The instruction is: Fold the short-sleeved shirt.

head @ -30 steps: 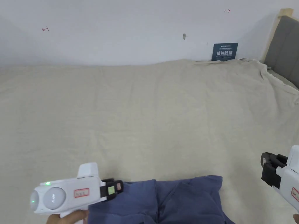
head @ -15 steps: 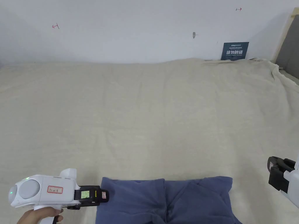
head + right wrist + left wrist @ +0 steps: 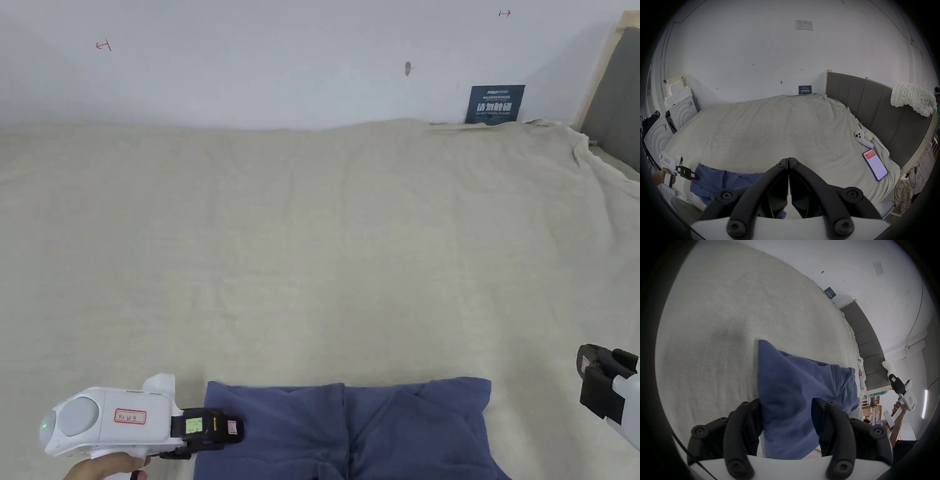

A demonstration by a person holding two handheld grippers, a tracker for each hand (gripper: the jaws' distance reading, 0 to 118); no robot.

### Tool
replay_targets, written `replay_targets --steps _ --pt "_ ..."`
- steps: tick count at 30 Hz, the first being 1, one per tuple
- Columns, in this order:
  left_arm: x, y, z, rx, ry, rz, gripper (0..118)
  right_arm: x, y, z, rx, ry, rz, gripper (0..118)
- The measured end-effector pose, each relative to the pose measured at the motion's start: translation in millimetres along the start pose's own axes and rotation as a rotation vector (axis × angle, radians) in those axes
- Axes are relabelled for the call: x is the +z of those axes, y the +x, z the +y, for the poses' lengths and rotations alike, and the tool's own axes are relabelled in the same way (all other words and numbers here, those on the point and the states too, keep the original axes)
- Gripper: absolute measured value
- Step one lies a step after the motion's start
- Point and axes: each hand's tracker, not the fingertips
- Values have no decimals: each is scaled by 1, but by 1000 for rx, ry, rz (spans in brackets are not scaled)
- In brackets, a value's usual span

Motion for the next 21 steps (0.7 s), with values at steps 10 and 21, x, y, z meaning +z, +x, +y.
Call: replay_targets --steps 10,21 --pt "-4 3 -1 13 0 20 12 -3 1 -2 -2 -11 -2 0" --pt "45 25 3 -23 35 122 7 -5 -5 3 0 -2 20 0"
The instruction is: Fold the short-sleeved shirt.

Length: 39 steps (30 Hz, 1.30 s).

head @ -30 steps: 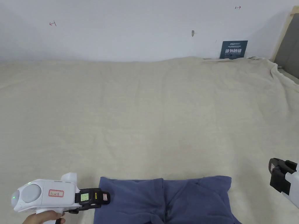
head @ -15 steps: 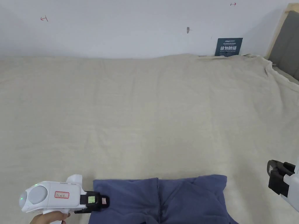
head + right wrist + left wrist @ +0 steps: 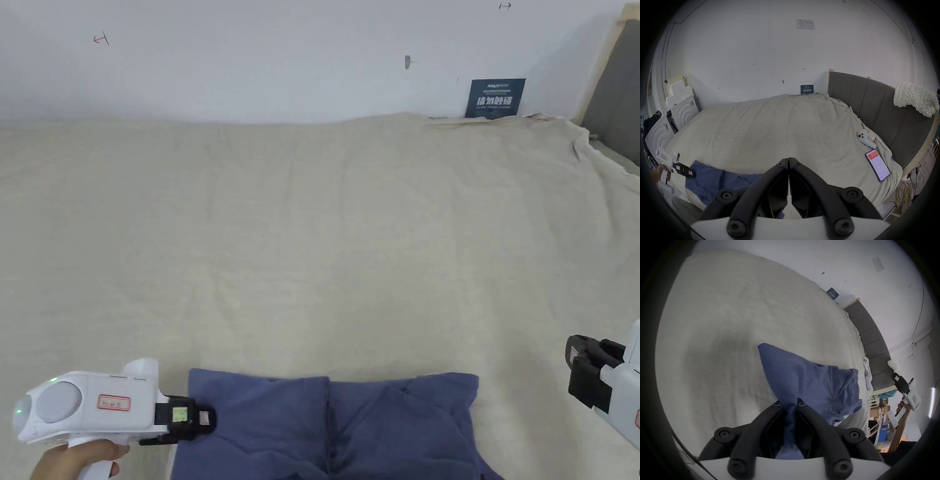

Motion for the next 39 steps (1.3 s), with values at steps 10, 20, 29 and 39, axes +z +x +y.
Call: replay_targets --steps 10,20,29,39 --pt "84 -9 -8 31 61 168 7 -2 -7 1 1 11 41 0" --pt "68 80 -1 -40 52 131 7 5 -5 3 -3 36 62 0" --pt "-8 162 4 -137 -37 13 7 16 9 -2 -36 56 61 0" --pt "-103 210 -5 -195 -170 -6 7 23 29 -10 -47 48 30 0"
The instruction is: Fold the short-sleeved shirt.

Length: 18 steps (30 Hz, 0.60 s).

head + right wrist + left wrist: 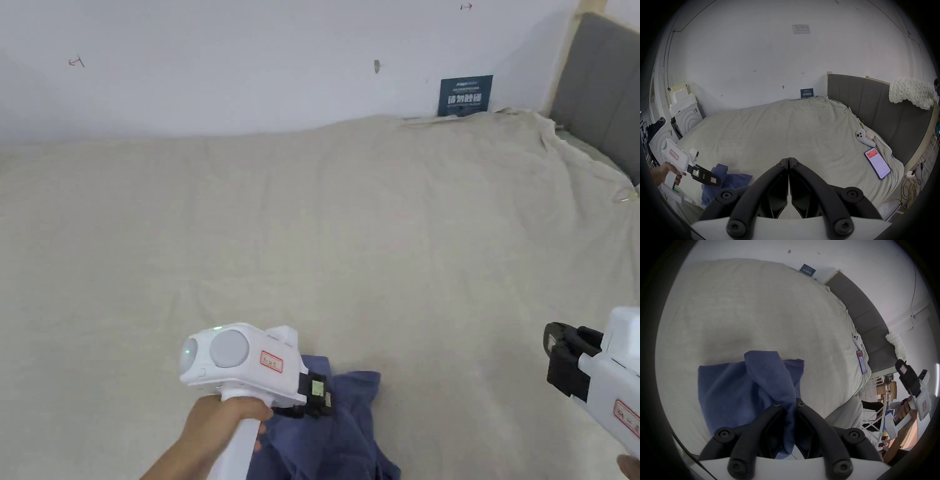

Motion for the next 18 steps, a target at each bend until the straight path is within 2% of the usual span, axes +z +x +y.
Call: replay_targets --steps 9,10,12,13,14,15,17,18 --pt "-45 16 -7 -10 -27 85 11 2 9 -5 -16 -11 -19 0" --pt "-45 17 -7 -6 -23 85 15 2 9 -5 -17 -12 -20 0" --pt "-39 21 -6 -1 -16 47 38 1 9 -6 -17 -16 -19 0" --pt "-36 22 -5 1 -12 23 53 1 9 -6 -17 -17 -19 0" --pt "-31 23 -4 9 -2 3 76 1 8 -5 -17 -17 -19 0" --pt "-25 25 -3 16 10 -7 89 1 7 -5 -16 -16 -18 0" --pt "-10 26 -2 17 50 -22 107 2 5 -3 -15 -13 -16 0" --pt "0 25 -2 14 90 -39 107 2 4 -2 -14 -11 -14 0"
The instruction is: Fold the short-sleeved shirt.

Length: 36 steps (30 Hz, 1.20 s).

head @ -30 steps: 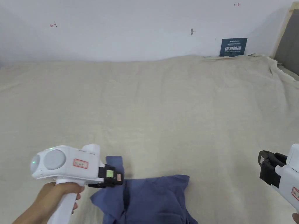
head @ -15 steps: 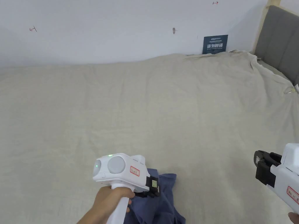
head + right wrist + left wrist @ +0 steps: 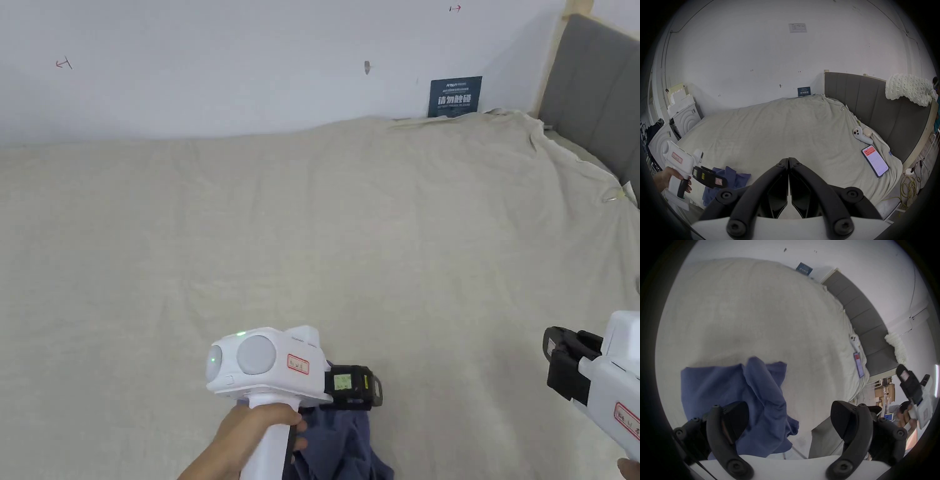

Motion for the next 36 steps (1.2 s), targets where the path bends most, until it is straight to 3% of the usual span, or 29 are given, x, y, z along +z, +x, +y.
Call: replay_targets --steps 4,10,11,12,13,14,15,18,36 --pt "40 -9 0 -19 113 -20 107 1 -5 4 4 9 6 0" --pt "75 -42 -11 -63 246 146 107 2 -11 8 11 19 14 0" --pt "77 -47 -15 -66 287 181 99 2 -12 9 14 19 16 0" --pt "79 -50 -20 -98 322 212 84 3 -13 9 18 18 18 0" --pt "80 -53 -25 -136 350 236 66 3 -14 9 20 18 19 0" --pt "78 -54 -32 -173 381 270 35 3 -14 9 22 18 20 0" --pt "75 -56 -37 -206 402 301 20 3 -15 10 23 18 22 0" --pt "65 -61 -51 -231 421 303 1 4 -16 10 24 19 23 0" --pt "-51 -20 -105 -294 340 256 0 7 9 -1 -11 0 -13 0"
